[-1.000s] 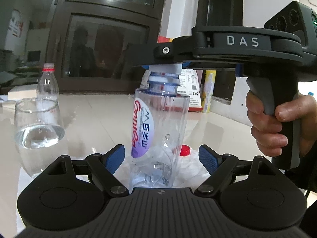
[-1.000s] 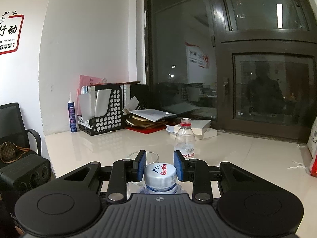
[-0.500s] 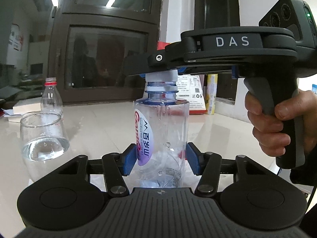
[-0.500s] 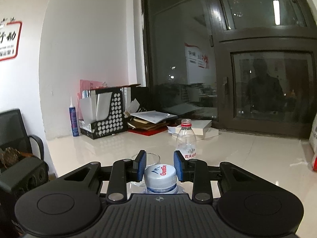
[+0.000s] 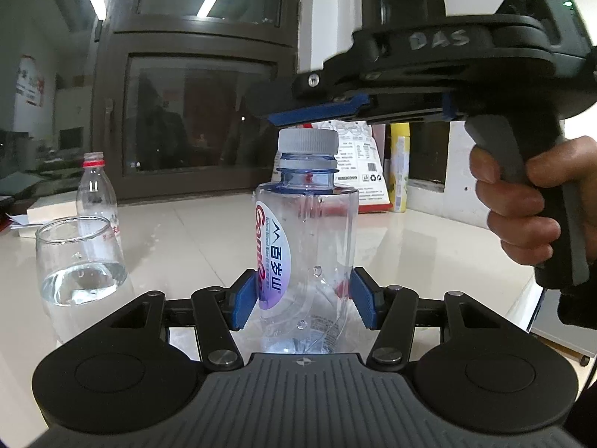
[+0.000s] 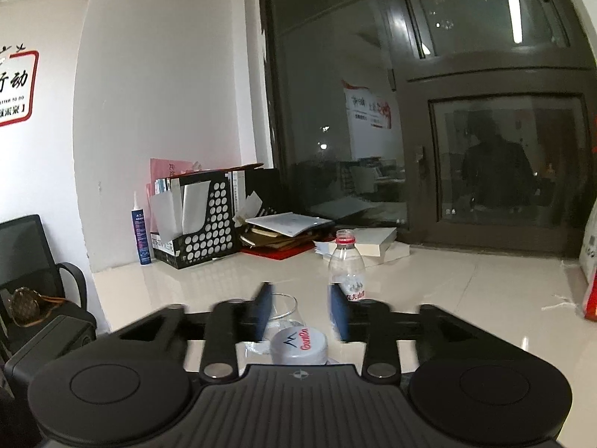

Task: Unscrew bottle cap and pour
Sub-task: 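Open the right gripper, turn it back, and close on the cap again, then twist the white cap off with the right gripper while the left gripper holds the bottle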

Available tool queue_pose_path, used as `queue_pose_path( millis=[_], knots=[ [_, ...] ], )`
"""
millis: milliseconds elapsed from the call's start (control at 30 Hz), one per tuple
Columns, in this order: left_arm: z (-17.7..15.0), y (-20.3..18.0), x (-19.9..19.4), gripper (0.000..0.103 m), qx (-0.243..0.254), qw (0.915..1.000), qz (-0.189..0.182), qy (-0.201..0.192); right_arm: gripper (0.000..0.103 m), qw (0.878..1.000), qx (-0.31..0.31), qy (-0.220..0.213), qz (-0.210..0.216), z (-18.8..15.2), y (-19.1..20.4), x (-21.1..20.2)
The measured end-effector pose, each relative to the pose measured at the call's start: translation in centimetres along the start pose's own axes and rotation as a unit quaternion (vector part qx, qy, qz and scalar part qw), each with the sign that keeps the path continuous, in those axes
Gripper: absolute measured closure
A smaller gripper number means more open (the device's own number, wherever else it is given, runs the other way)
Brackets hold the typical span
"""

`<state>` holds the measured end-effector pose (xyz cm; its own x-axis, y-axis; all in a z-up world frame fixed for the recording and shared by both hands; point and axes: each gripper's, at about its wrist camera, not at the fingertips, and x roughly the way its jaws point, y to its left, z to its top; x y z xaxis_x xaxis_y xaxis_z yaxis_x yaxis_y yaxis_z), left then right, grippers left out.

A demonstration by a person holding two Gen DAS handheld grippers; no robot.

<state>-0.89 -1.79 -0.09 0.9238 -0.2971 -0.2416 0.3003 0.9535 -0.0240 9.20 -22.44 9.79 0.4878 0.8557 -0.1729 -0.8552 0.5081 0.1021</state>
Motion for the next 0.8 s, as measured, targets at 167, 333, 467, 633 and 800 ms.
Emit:
queue_pose_path(
  millis=[167,333,467,633,800],
  knots=[
    [0.0,-0.1,0.0,0.046,-0.002,1.0,0.004,0.0,0.06,1.0,-0.013,0.007,-0.017,-0.3,0.7,0.5],
    [-0.1,-0.2,-0.1,0.046,0.001,1.0,0.004,0.003,0.06,1.0,-0.009,0.015,-0.025,-0.7,0.5,1.1],
    [-0.2,-0.2,0.0,0.046,-0.004,1.0,0.003,0.004,0.059,0.999,-0.012,0.018,-0.03,-1.0,0.2,1.1],
    [-0.1,-0.1,0.1,0.046,-0.006,1.0,0.002,0.005,0.055,0.999,-0.008,0.018,-0.027,-1.1,-0.2,0.0],
    [-0.1,-0.1,0.1,0.046,-0.007,1.0,0.001,0.007,0.054,1.0,0.013,0.018,-0.019,-1.3,-0.9,-1.4]
  ],
)
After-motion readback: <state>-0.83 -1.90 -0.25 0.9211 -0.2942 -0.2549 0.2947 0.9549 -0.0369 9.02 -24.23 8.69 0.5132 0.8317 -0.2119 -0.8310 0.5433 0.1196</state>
